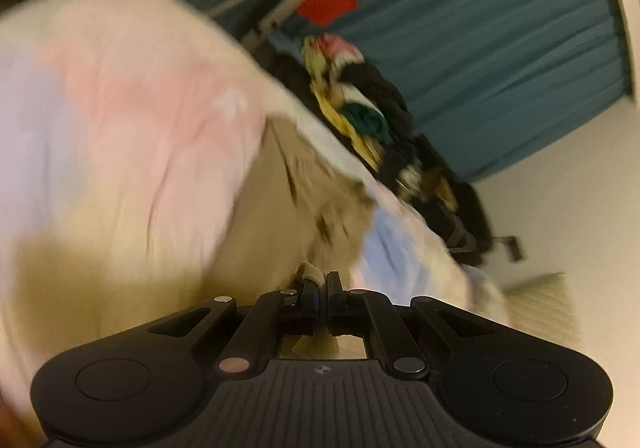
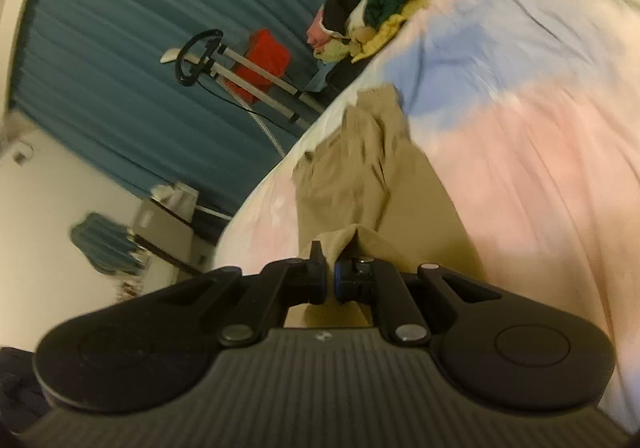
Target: Fold clothes
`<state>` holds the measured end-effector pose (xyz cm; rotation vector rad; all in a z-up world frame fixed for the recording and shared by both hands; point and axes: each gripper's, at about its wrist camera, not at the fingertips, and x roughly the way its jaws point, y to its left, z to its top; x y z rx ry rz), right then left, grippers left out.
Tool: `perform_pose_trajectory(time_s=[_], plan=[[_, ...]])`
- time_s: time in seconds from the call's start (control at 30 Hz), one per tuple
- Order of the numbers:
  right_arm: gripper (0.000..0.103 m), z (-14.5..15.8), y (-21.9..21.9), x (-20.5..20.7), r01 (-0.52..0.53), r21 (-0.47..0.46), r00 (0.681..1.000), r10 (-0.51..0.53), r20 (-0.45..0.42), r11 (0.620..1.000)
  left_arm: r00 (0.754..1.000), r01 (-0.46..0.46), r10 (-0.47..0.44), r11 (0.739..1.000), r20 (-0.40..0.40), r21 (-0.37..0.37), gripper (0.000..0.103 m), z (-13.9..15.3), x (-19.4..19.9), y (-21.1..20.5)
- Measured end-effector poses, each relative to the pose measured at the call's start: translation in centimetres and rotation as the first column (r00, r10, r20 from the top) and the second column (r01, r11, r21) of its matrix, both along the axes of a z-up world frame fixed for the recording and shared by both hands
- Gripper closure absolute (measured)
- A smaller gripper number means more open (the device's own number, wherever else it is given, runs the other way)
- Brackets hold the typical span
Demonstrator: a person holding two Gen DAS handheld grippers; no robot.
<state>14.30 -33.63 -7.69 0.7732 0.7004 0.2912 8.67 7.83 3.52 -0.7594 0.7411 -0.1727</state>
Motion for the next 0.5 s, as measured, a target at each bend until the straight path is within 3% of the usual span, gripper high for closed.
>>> perform_pose_trajectory(time_s=[0.2,0.37,0.5], plan=[[0.095,-3.5,2.1,7.6,0.015,-0.112,0.999,-0.01,0.045,0.994,0.993,-0.058,0.037,0.98,0.111,0.192,0.099,-2.8,7.5,-2.5],[0.095,-6.2,2.6,10.1,0.026,-0.201,0.996,-0.009,0.083,0.979,0.99,-0.035,-0.003,0.964,0.141,0.265,0.099,-6.9,11.3,-3.8],[0.095,-8.4,3.0,12.0,0.037,-0.271,0.994,-0.006,0.114,0.962,0.987,0.003,-0.066,0.916,0.145,0.401,0.099,-9.2,13.6,-5.5]])
